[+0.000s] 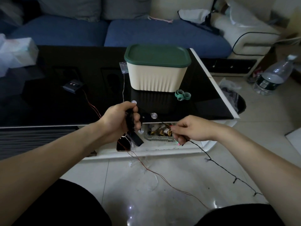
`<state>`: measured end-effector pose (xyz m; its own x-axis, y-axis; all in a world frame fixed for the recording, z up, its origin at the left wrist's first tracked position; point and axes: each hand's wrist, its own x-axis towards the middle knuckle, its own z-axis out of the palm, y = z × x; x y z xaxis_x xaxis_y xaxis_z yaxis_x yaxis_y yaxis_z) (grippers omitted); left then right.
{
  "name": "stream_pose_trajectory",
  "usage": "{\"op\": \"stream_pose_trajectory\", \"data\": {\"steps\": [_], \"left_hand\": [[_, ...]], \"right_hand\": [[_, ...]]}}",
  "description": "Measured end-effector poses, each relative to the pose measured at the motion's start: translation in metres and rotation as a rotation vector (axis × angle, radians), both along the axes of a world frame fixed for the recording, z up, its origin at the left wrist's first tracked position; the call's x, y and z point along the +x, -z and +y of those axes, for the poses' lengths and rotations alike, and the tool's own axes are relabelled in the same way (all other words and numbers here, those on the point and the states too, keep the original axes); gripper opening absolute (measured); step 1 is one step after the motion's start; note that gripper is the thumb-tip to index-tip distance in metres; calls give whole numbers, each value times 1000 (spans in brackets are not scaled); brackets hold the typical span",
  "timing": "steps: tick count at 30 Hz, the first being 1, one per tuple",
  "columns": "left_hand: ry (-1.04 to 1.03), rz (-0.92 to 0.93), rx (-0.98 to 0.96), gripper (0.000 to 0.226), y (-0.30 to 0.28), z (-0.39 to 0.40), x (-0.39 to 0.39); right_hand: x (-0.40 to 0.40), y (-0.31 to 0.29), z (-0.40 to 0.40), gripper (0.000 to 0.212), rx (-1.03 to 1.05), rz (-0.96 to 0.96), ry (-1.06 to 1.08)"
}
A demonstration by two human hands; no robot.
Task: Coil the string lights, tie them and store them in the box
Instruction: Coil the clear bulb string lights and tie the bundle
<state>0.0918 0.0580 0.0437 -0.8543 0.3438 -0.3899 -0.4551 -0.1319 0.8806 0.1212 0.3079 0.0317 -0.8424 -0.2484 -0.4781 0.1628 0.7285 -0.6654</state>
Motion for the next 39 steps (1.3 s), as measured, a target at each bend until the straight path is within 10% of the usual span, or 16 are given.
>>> {"op": "stream_pose_trajectory", "data": {"steps": [12, 28, 39], "left_hand": [[140, -67, 108, 22, 1, 10, 6], [804, 90, -343, 71, 10, 12, 20], [529, -60, -153, 31, -4, -5, 7]], "right_hand": [[18, -20, -61, 34, 167, 216, -313], [13, -26, -45, 21, -130, 143, -179], [4, -15, -7, 51, -77, 21, -14]]}}
